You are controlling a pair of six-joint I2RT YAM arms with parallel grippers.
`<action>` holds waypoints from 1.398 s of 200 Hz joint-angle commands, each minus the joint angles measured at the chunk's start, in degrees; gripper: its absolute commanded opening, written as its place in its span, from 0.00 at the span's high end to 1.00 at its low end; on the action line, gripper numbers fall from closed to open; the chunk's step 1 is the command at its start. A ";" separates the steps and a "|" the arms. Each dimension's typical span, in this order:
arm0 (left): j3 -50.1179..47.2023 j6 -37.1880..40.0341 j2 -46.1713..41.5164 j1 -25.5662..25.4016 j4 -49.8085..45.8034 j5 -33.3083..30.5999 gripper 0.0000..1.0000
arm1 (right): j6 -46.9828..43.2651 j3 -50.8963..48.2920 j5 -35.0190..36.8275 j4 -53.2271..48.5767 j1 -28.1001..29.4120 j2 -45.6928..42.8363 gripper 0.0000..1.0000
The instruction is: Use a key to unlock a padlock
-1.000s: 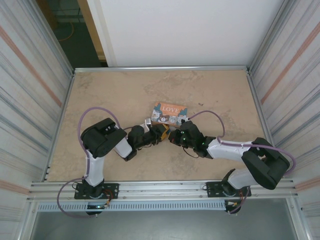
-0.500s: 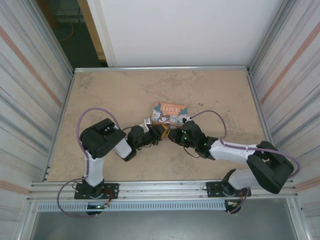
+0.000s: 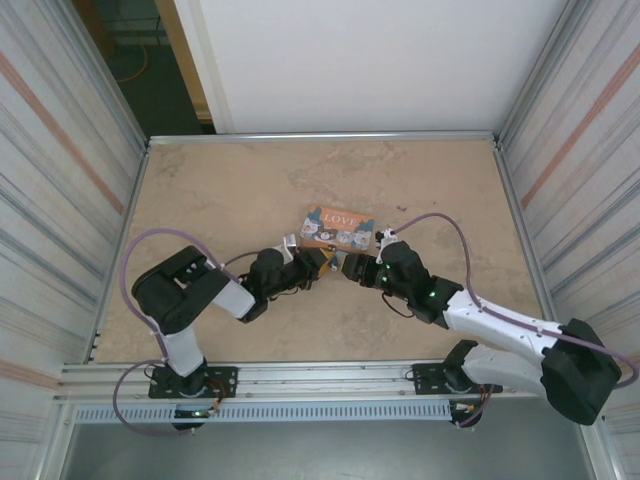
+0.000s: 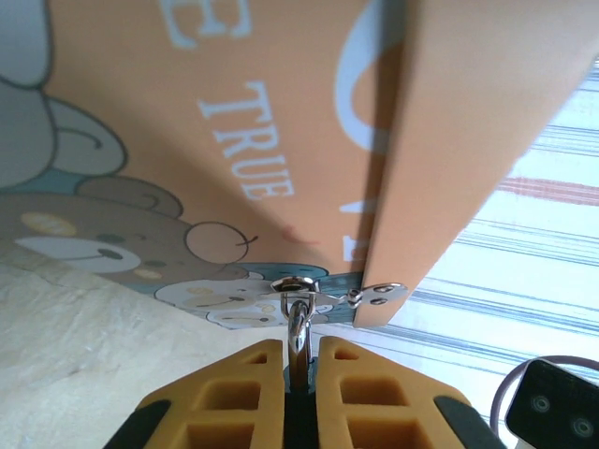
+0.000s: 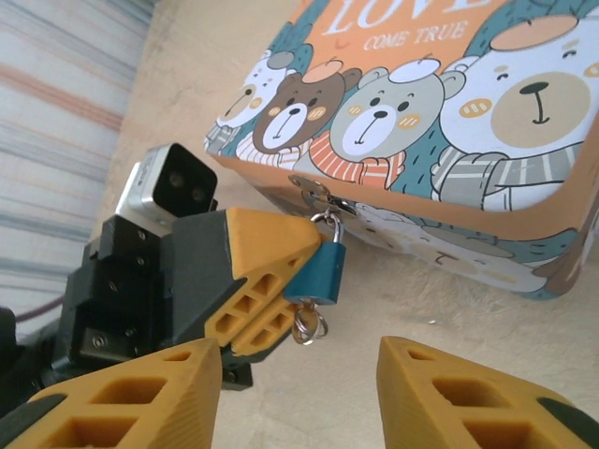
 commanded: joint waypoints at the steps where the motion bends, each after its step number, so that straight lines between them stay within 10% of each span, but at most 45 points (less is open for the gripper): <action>1: -0.10 0.09 -3.18 -0.26 -2.41 -0.29 1.00 | -9.33 2.41 0.89 -4.26 -0.30 -2.75 0.49; 83: -1.12 -4.75 -12.85 -0.26 -18.30 -1.06 1.00 | -29.59 2.78 -5.34 -1.58 -0.51 -10.01 0.02; 156: -1.42 -8.53 -17.57 -0.28 -25.62 -1.61 1.00 | -56.52 -0.02 -11.23 1.05 1.38 -15.02 0.01; 279: -1.70 -11.99 -20.14 -0.27 -29.62 -1.23 1.00 | -85.76 4.64 15.17 -6.93 16.64 -6.86 0.12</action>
